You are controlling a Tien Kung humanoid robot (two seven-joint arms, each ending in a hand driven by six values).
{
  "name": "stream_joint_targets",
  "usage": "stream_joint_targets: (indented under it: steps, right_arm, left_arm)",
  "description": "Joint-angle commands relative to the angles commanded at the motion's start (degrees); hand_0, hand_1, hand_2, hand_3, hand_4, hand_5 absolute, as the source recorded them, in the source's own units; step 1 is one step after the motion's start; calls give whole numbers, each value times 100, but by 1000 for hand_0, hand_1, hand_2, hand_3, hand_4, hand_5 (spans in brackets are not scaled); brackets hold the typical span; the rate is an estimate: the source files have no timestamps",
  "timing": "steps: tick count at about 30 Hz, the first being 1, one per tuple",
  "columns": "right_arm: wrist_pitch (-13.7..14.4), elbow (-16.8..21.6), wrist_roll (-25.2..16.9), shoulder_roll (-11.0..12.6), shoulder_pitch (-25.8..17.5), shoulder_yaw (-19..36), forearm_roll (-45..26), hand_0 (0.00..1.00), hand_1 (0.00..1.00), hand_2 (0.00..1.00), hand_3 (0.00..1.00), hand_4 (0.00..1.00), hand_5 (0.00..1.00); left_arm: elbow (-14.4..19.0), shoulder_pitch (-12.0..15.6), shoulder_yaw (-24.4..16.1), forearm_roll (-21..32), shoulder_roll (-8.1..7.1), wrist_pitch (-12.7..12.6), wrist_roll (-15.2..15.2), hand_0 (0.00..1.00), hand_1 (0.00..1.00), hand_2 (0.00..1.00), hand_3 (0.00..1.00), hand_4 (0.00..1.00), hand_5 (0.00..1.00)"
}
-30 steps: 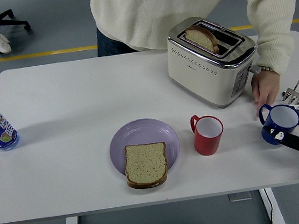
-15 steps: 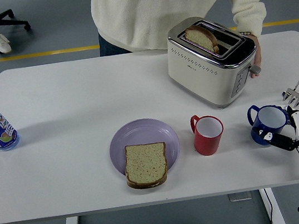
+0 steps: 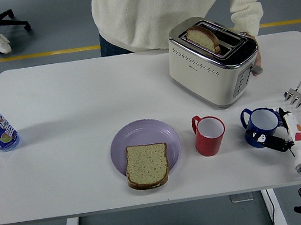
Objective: Pick up the cup,pour liquid into bread,place the cup on the desk
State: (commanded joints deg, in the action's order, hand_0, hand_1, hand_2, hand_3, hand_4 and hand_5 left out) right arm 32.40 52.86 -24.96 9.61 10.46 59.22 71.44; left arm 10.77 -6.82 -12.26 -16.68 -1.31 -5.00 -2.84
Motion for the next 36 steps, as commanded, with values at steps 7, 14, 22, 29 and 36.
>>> stream_joint_targets:
  steps: [7, 14, 22, 29, 36]
  right_arm:
    - [-50, -10, 38, -2, -17, 7, 46, 442, 310, 429, 480, 677, 2]
    - [-141, -36, 203, -7, -18, 15, 219, 457, 333, 469, 494, 690, 2]
    - [-103, -54, 315, -13, -16, 32, 407, 450, 351, 488, 488, 764, 32]
    - [-68, -62, 395, -18, -14, 43, 572, 406, 370, 511, 539, 777, 9]
    - [-141, -61, 448, -15, -17, 61, 625, 504, 433, 561, 747, 865, 72]
  left_arm:
    - [1, -1, -2, 0, -1, 4, -2, 644, 662, 680, 570, 387, 998]
    - [0, 1, 7, -2, -1, 7, -4, 644, 662, 681, 570, 386, 998]
    - [4, 0, -6, -10, -3, 8, -3, 644, 662, 681, 570, 382, 998]
    - [4, -1, -7, -13, -3, 9, -4, 644, 663, 681, 570, 380, 998]
    - [5, 0, 5, -12, -5, 11, -4, 644, 664, 681, 570, 376, 998]
